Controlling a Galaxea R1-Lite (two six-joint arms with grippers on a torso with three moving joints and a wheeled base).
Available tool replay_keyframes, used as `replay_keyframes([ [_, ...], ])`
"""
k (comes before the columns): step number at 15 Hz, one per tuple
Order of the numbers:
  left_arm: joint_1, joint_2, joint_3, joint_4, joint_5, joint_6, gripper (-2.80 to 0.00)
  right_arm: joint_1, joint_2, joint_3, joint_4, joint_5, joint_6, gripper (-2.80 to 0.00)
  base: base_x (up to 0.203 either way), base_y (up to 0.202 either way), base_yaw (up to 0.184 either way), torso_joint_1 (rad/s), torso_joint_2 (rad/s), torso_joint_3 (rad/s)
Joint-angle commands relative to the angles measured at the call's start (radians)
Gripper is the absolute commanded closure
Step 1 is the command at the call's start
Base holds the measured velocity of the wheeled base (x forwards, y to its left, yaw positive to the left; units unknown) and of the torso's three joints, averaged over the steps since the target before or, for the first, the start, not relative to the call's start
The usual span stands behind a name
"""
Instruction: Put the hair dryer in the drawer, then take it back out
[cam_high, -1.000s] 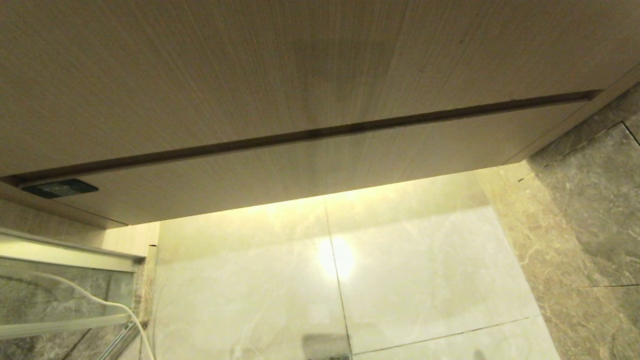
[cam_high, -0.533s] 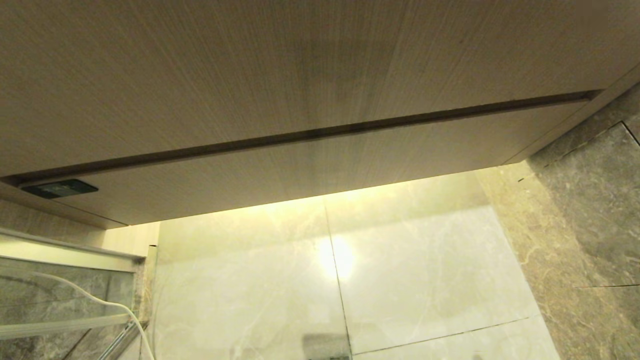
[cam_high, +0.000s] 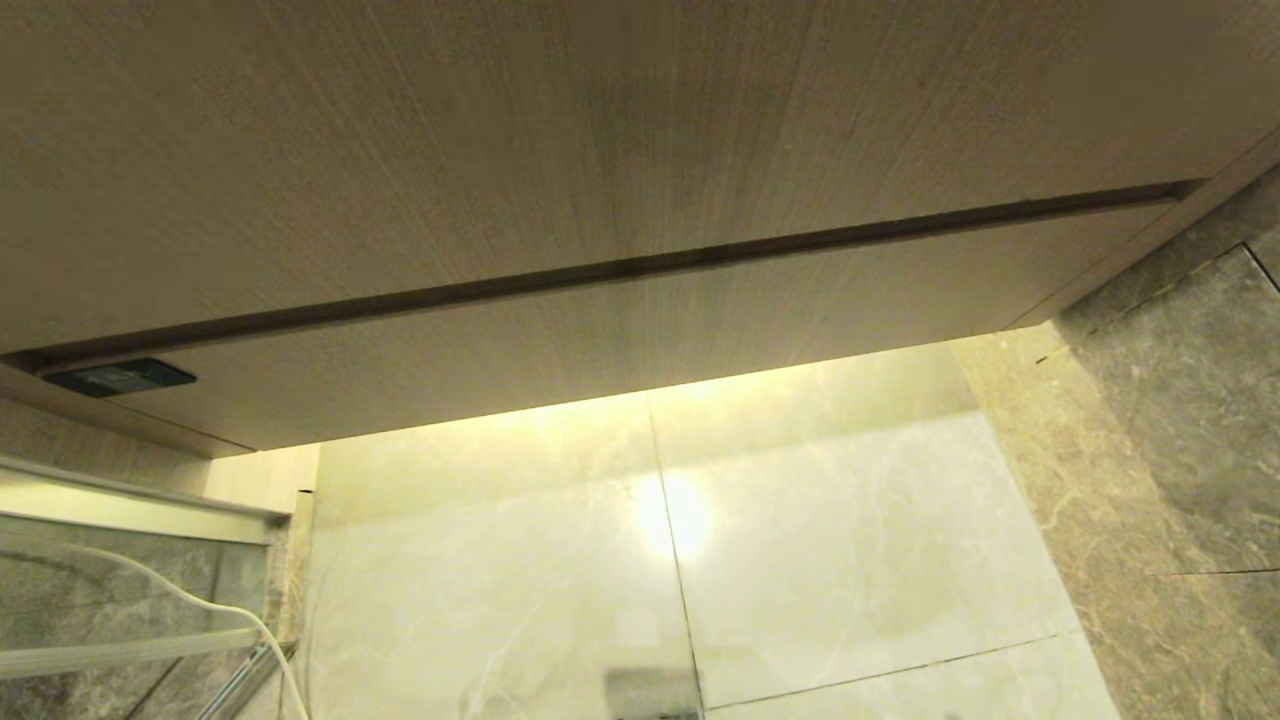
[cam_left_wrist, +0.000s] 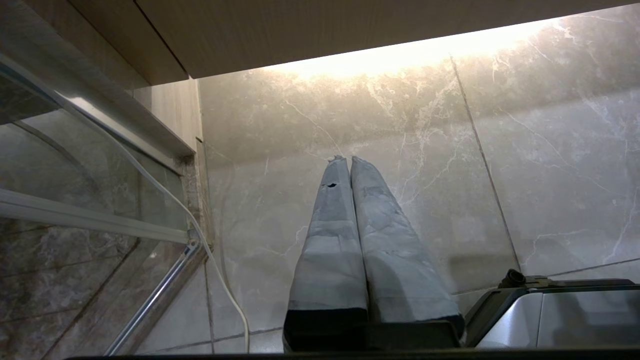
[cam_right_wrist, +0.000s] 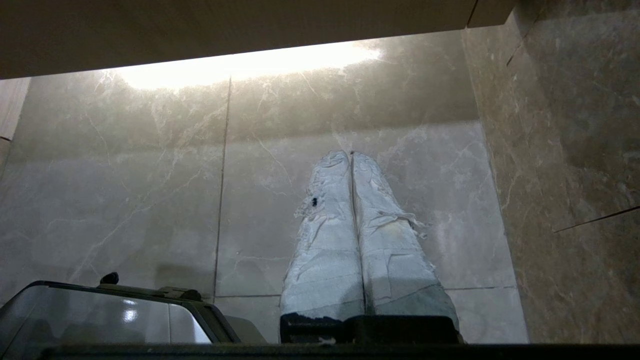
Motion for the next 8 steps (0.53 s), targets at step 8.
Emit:
replay_keyframes([
  [8, 0.0, 0.0, 0.002, 0.0, 0.0, 0.0, 0.0, 0.0, -0.038, 0.04, 0.001, 0.001, 0.0, 0.0, 0.0, 0.0, 0.0, 0.0, 0.0, 0.0],
])
